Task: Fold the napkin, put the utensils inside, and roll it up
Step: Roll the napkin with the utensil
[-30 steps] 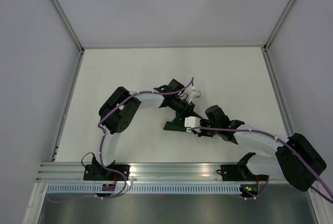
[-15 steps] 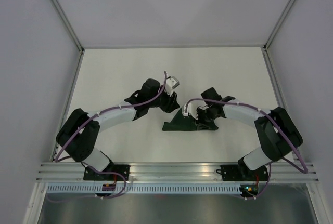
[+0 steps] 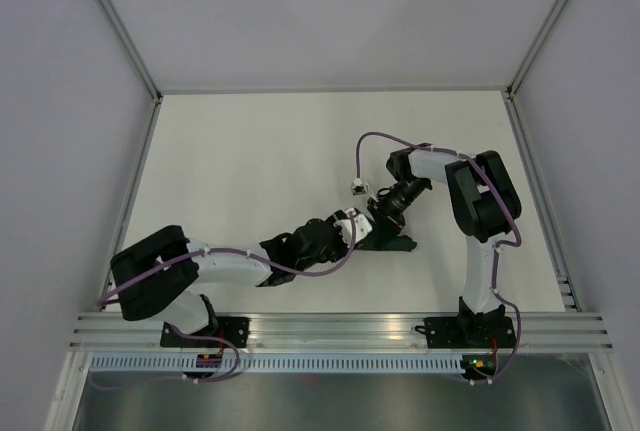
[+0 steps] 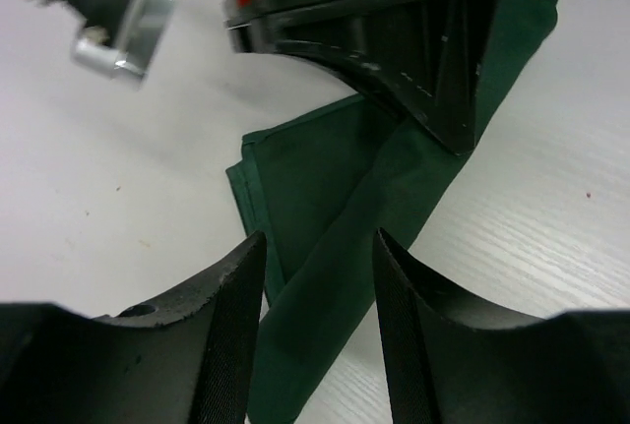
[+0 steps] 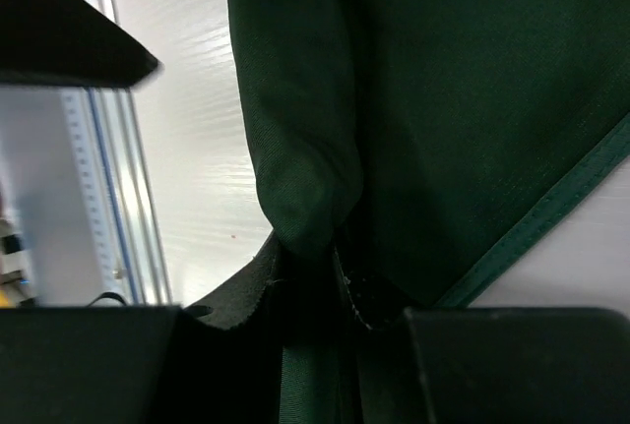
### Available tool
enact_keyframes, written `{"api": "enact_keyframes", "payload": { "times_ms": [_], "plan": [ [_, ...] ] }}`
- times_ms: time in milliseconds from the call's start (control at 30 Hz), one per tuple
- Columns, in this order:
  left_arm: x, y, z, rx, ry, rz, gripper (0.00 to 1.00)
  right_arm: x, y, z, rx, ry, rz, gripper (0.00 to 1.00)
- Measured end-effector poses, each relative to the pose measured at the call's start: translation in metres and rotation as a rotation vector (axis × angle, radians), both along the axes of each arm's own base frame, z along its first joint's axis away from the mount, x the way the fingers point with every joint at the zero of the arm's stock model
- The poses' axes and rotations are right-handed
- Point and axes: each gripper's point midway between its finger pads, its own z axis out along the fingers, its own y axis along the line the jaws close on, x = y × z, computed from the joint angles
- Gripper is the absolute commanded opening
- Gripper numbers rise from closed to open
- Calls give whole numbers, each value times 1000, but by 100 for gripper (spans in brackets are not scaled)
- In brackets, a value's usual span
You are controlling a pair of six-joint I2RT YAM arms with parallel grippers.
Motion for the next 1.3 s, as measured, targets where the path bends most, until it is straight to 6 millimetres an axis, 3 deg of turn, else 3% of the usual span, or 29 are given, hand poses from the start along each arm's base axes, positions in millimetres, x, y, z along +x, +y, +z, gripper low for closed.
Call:
{"api": "enact_keyframes", "payload": {
  "times_ms": [267,633,733,833,933,1033,1167,1200,1300],
  "plan": [
    [-27,-37,-47,214,-94,-146,54,-24,-2,0,-17,193,-24,15],
    [-31,-58,-57,263,-130,-214,53,-29,-7,-1,-38,266,-43,15],
    [-32,-60,-60,267,-122,-226,49,-29,-7,-1,-42,276,-44,16],
    [-33,-62,-62,273,-103,-244,35,-29,-7,-1,-45,279,-46,17],
    [-34,-64,-64,278,-77,-274,17,-28,-8,-1,-51,277,-48,22],
    [-34,-68,-62,277,-44,-305,9,-26,-11,-1,-58,272,-54,30],
    [-33,-70,-62,269,20,-349,3,-26,-12,2,-73,284,-72,44],
    [-33,-71,-62,264,36,-358,2,-26,-12,3,-80,285,-78,52],
    [-32,-72,-66,248,93,-382,2,-27,-13,9,-96,287,-96,60]
  ]
}}
